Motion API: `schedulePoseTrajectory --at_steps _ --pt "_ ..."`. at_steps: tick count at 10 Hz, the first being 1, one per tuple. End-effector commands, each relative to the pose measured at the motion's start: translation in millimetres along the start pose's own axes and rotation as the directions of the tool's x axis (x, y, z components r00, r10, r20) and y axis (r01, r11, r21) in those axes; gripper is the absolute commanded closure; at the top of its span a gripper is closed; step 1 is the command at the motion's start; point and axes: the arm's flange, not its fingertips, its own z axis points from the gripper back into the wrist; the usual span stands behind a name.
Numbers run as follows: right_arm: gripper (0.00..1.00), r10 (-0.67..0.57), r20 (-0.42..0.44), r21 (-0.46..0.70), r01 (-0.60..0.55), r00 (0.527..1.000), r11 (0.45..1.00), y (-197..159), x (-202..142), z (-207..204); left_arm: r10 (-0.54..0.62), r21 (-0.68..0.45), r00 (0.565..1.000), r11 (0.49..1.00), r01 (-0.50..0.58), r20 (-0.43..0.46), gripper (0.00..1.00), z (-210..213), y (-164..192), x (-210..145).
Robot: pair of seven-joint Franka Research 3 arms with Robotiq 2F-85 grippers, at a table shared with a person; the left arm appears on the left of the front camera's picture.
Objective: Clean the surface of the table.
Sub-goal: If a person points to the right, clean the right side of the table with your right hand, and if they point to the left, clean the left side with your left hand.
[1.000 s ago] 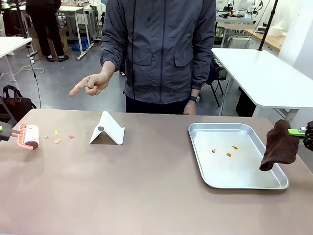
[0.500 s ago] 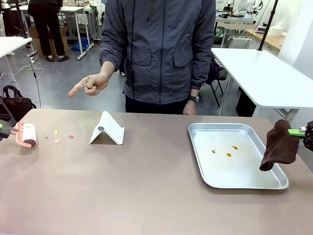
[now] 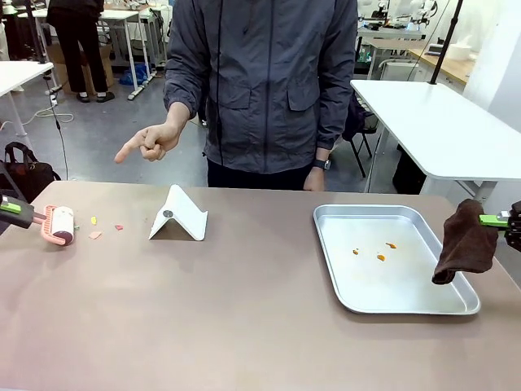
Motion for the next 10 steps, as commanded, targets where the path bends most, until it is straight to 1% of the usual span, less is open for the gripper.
schedulePoseTrajectory --at_steps 1,2,3,7,9,10 --pt "1.00 -0.020 0.010 -0.006 0.020 1.000 1.000 6 0 1 0.011 0.060 1.000 0.998 -0.010 -0.021 0.79 -18 -4 10" --pt "1.00 -0.020 0.010 -0.006 0.020 1.000 1.000 6 0 1 0.002 0.067 0.998 0.998 0.002 -0.059 0.79 -28 -10 10" --pt "1.00 -0.020 0.010 -0.006 0.020 1.000 1.000 6 0 1 -0.016 0.083 0.997 0.996 0.022 -0.075 0.79 -39 -17 8" --pt "1.00 -0.020 0.010 -0.006 0.020 1.000 1.000 6 0 1 -0.120 0.132 0.978 0.981 0.143 -0.173 0.79 -83 -49 -12" --pt "1.00 -0.020 0.010 -0.006 0.020 1.000 1.000 6 0 1 -0.159 0.151 0.967 0.970 0.191 -0.199 0.79 -105 -66 -17" --pt "1.00 -0.020 0.010 -0.006 0.020 1.000 1.000 6 0 1 -0.175 0.141 0.961 0.968 0.208 -0.216 0.79 -114 -73 -22"
